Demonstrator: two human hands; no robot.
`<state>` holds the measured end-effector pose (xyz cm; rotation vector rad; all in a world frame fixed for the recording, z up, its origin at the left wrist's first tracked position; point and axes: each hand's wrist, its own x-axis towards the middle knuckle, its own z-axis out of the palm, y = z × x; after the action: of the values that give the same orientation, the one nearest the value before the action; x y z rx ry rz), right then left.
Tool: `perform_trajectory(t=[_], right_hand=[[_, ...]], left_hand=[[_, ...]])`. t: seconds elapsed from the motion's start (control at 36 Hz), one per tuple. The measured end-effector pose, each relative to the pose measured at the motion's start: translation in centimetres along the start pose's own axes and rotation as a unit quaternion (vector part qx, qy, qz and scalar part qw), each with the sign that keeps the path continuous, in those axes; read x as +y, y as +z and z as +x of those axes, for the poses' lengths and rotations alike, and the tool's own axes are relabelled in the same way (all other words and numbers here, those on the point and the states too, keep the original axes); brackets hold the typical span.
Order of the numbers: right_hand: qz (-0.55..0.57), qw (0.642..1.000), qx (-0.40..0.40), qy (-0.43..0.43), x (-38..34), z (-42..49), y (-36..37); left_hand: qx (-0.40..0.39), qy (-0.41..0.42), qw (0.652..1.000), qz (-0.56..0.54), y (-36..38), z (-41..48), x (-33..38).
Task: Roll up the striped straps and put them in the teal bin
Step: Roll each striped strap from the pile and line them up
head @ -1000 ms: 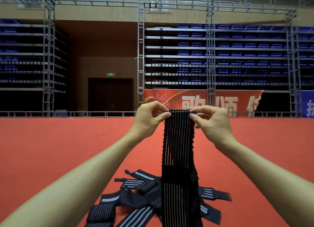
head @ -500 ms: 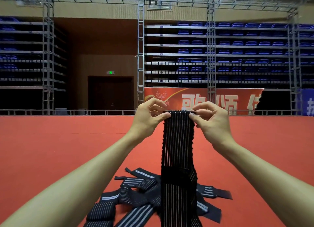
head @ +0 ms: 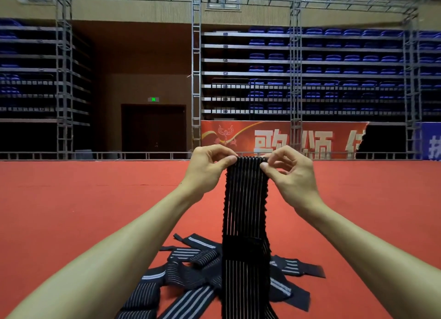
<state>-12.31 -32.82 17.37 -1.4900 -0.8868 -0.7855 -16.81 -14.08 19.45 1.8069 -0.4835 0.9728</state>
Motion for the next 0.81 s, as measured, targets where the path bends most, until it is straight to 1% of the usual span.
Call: perform_trajectory(t=[0.11,0.19,0.28,0.42,0.56,0.67,0.75,0.81], right_hand=[[0.028,0.997,-0.072,0.003,0.1,-0.4,0.5],[0.040,0.994,-0.098,-0.007,-0.1,-0.5,1.0],[0.054,0.996,-0.073,-0.011,-0.4,-0.1,1.6],[0.116,0.993,-0.034,0.014,-0.7,0.7,2.5],[0.136,0.990,0.003,0.028,-0.4,1.2,3.0],[0.128,0.991,-0.017,0.032,-0.1,1.0,3.4],[0.069,0.996,-0.060,0.024,0.1,1.1,3.2],[0.054,0.996,-0.069,0.022,0.2,1.2,3.1]], left_hand=[[0.032,-0.003,0.999,-0.033,0.2,0.4,-0.2],[0.042,-0.004,0.998,-0.045,0.5,0.5,-0.3],[0.034,-0.009,0.997,-0.070,0.9,0.2,-0.3],[-0.035,-0.043,0.988,-0.142,1.9,-1.5,-0.4],[-0.060,-0.027,0.990,-0.127,3.3,-3.2,-1.3],[-0.041,-0.015,0.993,-0.110,3.8,-3.0,-1.9],[-0.056,-0.029,0.990,-0.126,3.7,-2.8,-2.2],[-0.065,-0.029,0.989,-0.131,3.6,-2.8,-2.4]])
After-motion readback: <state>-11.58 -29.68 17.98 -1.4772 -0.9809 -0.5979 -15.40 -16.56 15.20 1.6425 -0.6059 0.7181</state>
